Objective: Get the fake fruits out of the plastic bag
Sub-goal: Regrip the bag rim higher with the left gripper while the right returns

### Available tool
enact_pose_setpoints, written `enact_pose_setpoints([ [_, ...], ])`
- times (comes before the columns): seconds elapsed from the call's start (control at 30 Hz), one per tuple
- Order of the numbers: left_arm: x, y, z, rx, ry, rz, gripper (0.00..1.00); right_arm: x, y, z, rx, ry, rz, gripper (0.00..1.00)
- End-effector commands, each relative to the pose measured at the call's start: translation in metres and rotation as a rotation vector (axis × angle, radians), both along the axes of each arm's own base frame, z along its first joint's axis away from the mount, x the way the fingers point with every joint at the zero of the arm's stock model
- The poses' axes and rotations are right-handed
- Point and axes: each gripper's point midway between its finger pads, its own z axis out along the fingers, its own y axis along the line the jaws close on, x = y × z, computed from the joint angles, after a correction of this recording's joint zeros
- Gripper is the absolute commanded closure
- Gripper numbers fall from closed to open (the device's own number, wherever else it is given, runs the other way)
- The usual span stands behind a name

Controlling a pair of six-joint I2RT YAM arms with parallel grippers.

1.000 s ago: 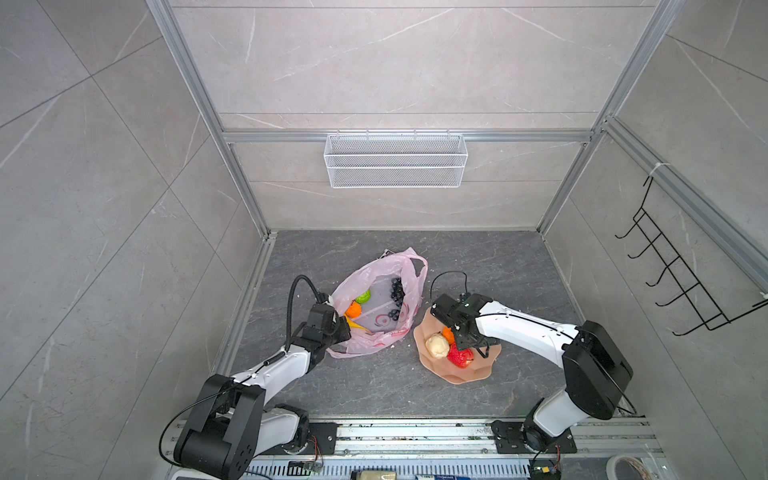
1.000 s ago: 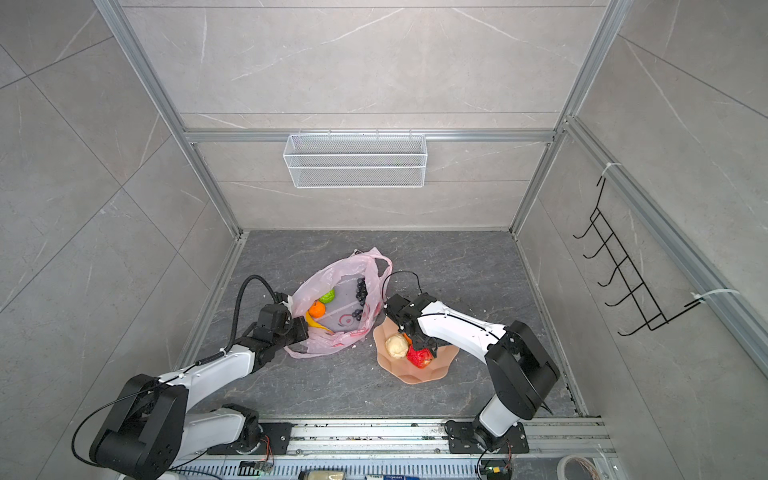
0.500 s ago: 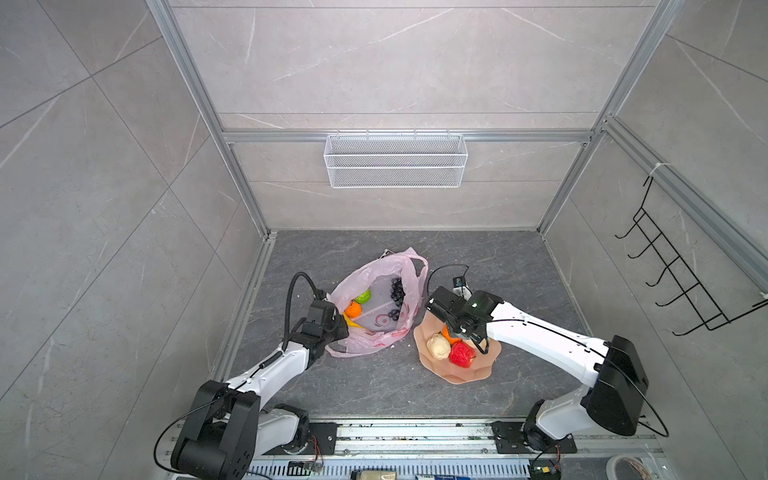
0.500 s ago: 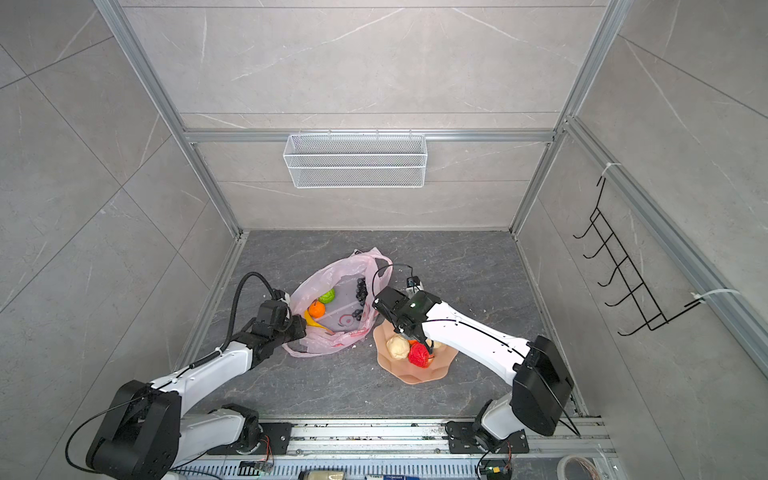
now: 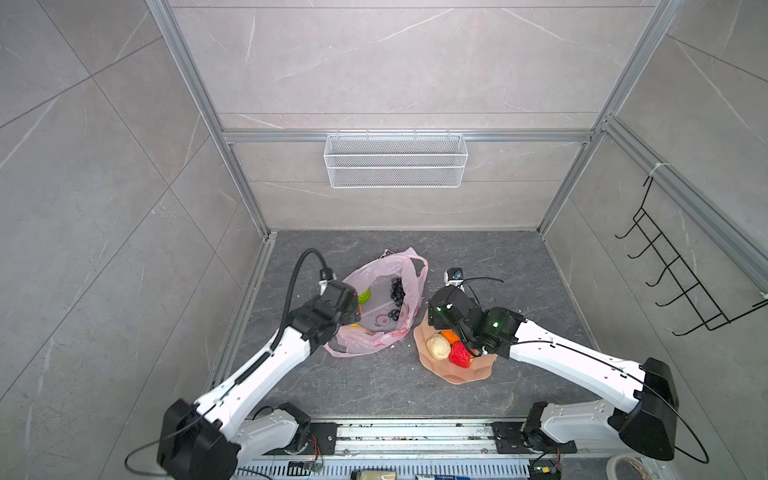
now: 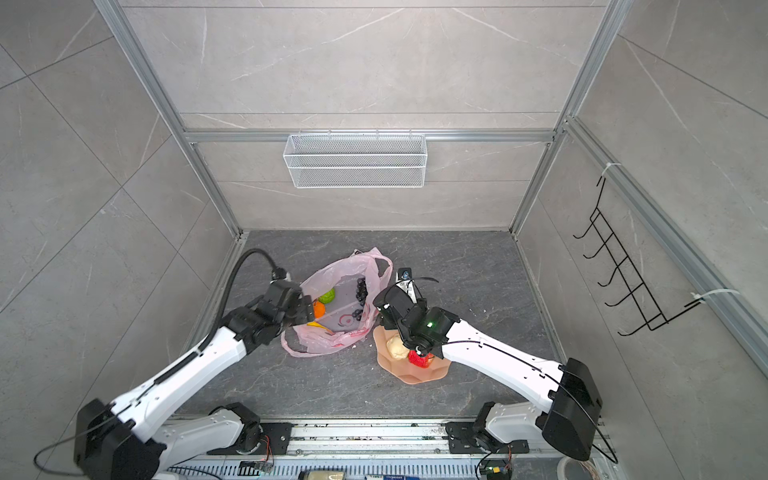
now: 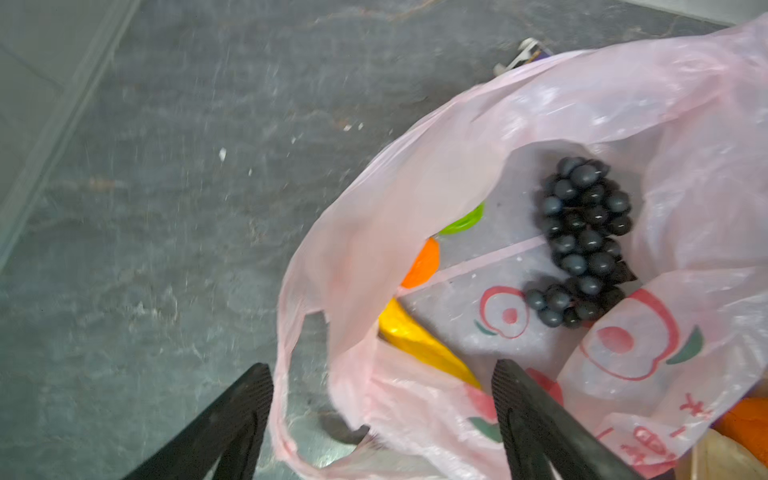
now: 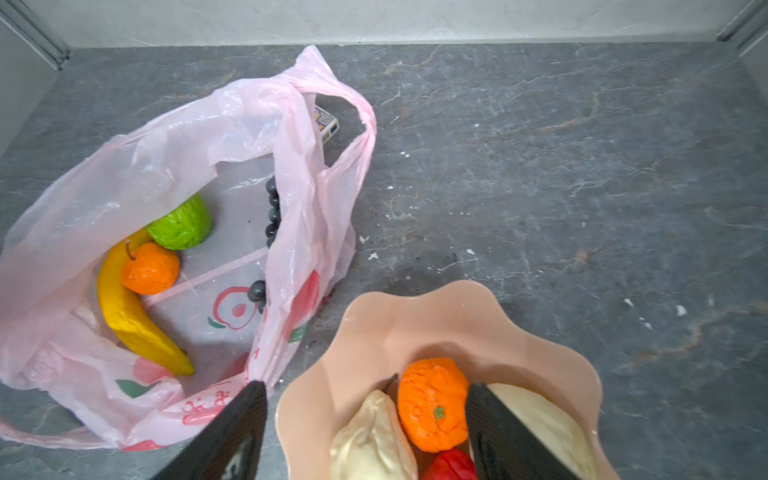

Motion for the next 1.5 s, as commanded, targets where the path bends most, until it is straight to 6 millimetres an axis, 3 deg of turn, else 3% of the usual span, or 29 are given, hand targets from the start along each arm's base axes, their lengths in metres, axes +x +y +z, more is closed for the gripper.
enact_pose_setpoints([
  [0.0, 0.019, -0.002, -0.005, 0.314, 0.058, -0.074, 0.09, 0.0, 0.013, 0.006, 0.111, -0.03, 0.018, 0.22],
  [0.13, 0.06, -0.033, -0.03, 0.465, 0.125, -0.18, 0.01, -0.007, 0.01, 0.001, 0.179, -0.034, 0.016, 0.2],
  [0.2, 0.078, -0.037, -0.038, 0.522, 0.13, -0.181, 0.0, -0.011, 0.006, -0.001, 0.201, -0.035, 0.013, 0.2],
  [0.4, 0.118, -0.021, -0.063, 0.704, 0.203, -0.11, 0.0, -0.021, -0.005, -0.012, 0.208, -0.018, 0.008, 0.19],
  [0.57, 0.133, -0.013, -0.066, 0.678, 0.191, -0.081, 0.09, -0.023, -0.005, -0.02, 0.193, -0.001, 0.013, 0.19],
  [0.73, 0.136, -0.002, -0.068, 0.587, 0.204, -0.05, 0.36, -0.019, 0.006, -0.021, 0.193, 0.007, 0.04, 0.19],
  [0.97, 0.132, 0.0, -0.065, 0.326, 0.156, -0.043, 0.61, -0.015, 0.034, -0.03, 0.212, 0.047, 0.106, 0.2],
  [1.27, 0.099, -0.024, -0.039, -0.078, 0.047, -0.118, 0.81, -0.011, 0.109, -0.039, 0.277, 0.138, 0.299, 0.21],
  [1.47, 0.085, 0.001, -0.041, -0.146, 0.04, -0.038, 0.9, 0.005, 0.16, -0.048, 0.326, 0.174, 0.356, 0.22],
])
